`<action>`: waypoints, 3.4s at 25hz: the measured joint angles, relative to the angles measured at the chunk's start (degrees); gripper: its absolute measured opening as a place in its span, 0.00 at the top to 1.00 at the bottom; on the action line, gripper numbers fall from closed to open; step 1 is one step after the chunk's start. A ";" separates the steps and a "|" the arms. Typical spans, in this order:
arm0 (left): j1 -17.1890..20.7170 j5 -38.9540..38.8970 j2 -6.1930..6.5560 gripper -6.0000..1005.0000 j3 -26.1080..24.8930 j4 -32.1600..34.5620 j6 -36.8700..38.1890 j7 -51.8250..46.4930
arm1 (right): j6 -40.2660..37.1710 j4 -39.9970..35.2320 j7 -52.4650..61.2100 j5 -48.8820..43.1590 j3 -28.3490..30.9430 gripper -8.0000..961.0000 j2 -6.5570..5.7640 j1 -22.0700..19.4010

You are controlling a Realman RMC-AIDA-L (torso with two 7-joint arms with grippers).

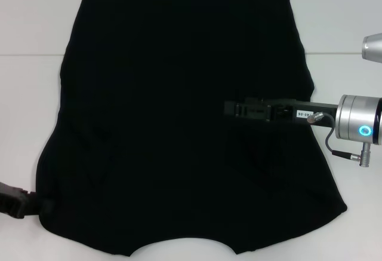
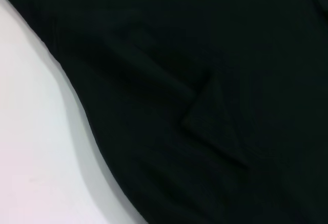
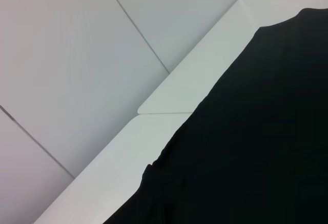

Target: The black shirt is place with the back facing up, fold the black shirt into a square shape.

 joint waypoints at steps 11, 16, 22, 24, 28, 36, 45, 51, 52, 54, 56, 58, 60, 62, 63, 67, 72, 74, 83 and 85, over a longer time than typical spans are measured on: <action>0.03 0.80 0.05 0.87 1.43 -0.12 -0.74 -0.02 | 0.00 -0.03 0.00 0.09 0.00 0.06 0.00 0.07; -0.11 0.74 0.12 0.93 1.08 0.00 -0.38 -0.63 | 0.15 -0.03 0.40 0.08 -0.12 0.06 -0.20 -0.02; -0.55 -0.40 0.38 0.93 -2.96 0.24 -0.08 -2.32 | -0.47 -0.03 3.69 -1.66 -0.74 0.06 -2.21 -1.77; -0.70 -0.43 0.43 0.93 -4.45 -0.09 -0.07 -2.43 | -2.09 -0.03 5.12 -2.38 -0.82 0.06 -3.34 -2.99; -0.28 -1.05 0.43 0.93 -5.14 -0.19 -0.08 -2.60 | -5.73 -0.10 7.43 -3.76 -0.91 0.06 -5.52 -5.62; 0.20 -1.84 0.04 0.93 -5.47 -0.63 0.51 -2.47 | -11.51 -0.65 11.78 -6.65 -0.60 0.06 -10.06 -10.84; -0.47 -1.89 0.36 0.93 -5.41 -2.32 0.07 -2.13 | -12.51 -4.08 15.71 -12.69 -0.44 0.06 -11.29 -12.35; -0.62 -1.89 0.38 0.93 -5.38 -2.41 0.03 -2.03 | -13.08 -4.20 16.83 -16.70 -0.64 0.06 -10.94 -11.10; -0.63 -1.89 0.38 0.93 -5.41 -2.41 0.03 -2.03 | -13.30 -4.20 16.89 -17.02 -0.69 0.06 -10.89 -10.94; -0.64 -1.89 0.38 0.93 -5.44 -2.41 0.02 -2.03 | -13.39 -4.21 17.10 -17.42 -0.75 0.06 -10.84 -10.68; -0.65 -1.89 0.38 0.93 -5.45 -2.41 0.03 -2.03 | -13.42 -4.13 17.39 -18.00 -0.86 0.06 -10.77 -10.39; -0.66 -1.89 0.38 0.93 -5.47 -2.41 0.03 -2.03 | -13.70 -3.98 17.52 -18.55 -0.89 0.06 -10.64 -10.09; -0.67 -1.88 0.39 0.92 -5.46 -2.41 0.03 -2.03 | -14.13 -3.89 17.59 -18.86 -0.89 0.06 -10.45 -9.73; -0.69 -1.88 0.42 0.92 -5.39 -2.41 0.03 -2.03 | -14.63 -3.84 17.99 -19.07 -0.89 0.06 -10.11 -9.18; -0.71 -1.88 0.44 0.92 -5.37 -2.41 0.03 -2.03 | -14.63 -3.84 17.99 -19.07 -0.89 0.07 -10.11 -9.18; -0.82 -1.88 0.46 0.92 -5.36 -2.41 0.03 -1.92 | -15.17 -3.84 18.28 -19.08 -0.94 0.08 -9.65 -8.68; -0.92 -1.88 0.48 0.91 -5.37 -2.41 -0.03 -1.87 | -15.84 -3.91 18.44 -19.08 -1.14 0.10 -9.32 -8.52; -0.97 -1.88 0.53 0.91 -5.36 -2.41 -0.07 -1.86 | -16.07 -4.16 18.44 -19.08 -1.12 0.12 -9.14 -8.49; -1.10 -1.88 0.84 0.90 -5.28 -3.12 -0.59 -1.86 | -15.62 -4.48 18.47 -19.07 -1.14 0.20 -8.96 -8.22; -1.14 -1.88 0.87 0.90 -5.28 -3.14 -0.60 -1.86 | -15.61 -4.50 18.50 -19.07 -1.15 0.22 -8.96 -8.11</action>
